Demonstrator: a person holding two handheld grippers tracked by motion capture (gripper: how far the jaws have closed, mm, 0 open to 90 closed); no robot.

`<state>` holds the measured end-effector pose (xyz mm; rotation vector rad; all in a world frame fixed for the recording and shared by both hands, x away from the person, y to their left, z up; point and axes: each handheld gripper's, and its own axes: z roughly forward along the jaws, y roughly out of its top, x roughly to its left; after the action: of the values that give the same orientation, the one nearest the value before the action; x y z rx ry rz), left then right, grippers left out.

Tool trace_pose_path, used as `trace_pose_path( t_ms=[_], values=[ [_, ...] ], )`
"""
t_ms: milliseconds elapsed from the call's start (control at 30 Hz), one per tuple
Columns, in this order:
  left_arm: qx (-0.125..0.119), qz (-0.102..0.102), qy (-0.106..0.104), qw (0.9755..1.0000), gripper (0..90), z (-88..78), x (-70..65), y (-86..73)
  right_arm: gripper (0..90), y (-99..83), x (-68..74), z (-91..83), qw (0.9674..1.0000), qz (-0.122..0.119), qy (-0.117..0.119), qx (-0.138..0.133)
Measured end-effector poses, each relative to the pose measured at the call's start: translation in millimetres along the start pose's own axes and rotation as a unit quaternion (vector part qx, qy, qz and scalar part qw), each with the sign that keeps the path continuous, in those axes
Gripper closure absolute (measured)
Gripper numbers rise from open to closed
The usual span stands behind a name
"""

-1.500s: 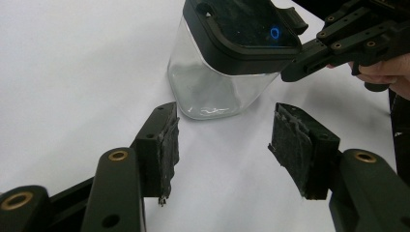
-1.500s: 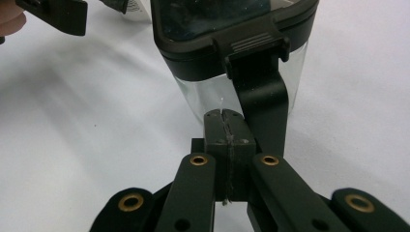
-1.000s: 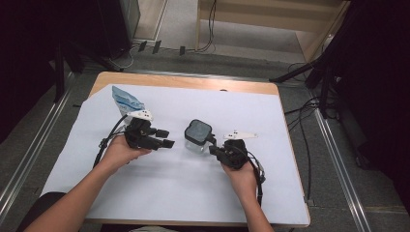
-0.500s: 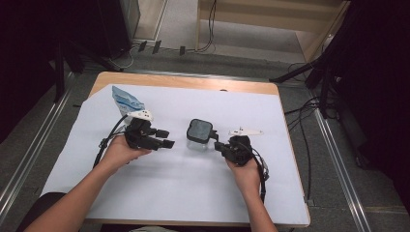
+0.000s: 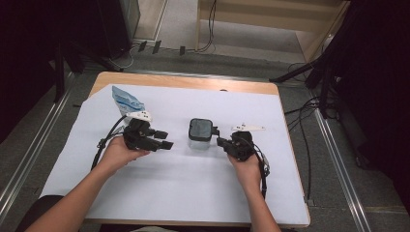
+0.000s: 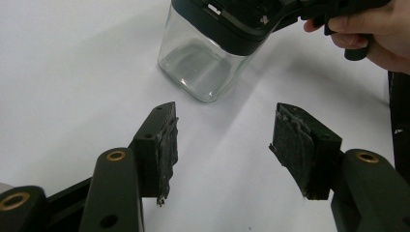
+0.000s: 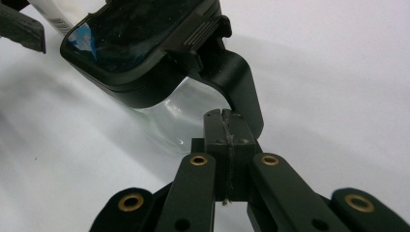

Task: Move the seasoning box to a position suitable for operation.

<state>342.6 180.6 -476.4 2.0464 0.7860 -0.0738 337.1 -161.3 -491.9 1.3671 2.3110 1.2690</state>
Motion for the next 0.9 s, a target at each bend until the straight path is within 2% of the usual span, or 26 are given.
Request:
trace_pose_path(
  t_ms=[100, 333, 600, 700, 767, 900],
  values=[
    [-0.004, 0.001, 0.001, 1.0000, 43.5, -1.1, -0.2, -1.6, 90.0, 3.9, -1.8, 0.9, 1.0000, -0.007, -0.006, 0.001],
    [-0.007, -0.003, 0.007, 0.9999, 43.5, -5.1, 0.1, -5.0, 90.0, 6.7, -4.3, 3.2, 1.0000, 0.000, -0.005, 0.004],
    [-0.009, -0.003, 0.011, 0.9999, 43.5, -7.0, -0.7, -7.9, 90.0, 9.7, -4.6, 7.4, 1.0000, -0.006, -0.006, -0.003],
    [-0.018, 0.004, 0.013, 0.9997, 42.7, -6.4, -1.7, -7.7, 88.8, 9.9, -4.2, 7.7, 1.0000, -0.006, -0.004, -0.002],
    [-0.028, 0.017, 0.015, 0.9993, 41.4, -5.6, -2.8, -7.1, 87.3, 9.8, -3.6, 6.4, 1.0000, -0.008, -0.001, -0.001],
    [-0.024, 0.034, 0.019, 0.9989, 41.8, -2.9, -7.0, -1.4, 82.7, 9.3, -0.7, 0.2, 0.9999, -0.011, 0.007, 0.002]
  ],
)
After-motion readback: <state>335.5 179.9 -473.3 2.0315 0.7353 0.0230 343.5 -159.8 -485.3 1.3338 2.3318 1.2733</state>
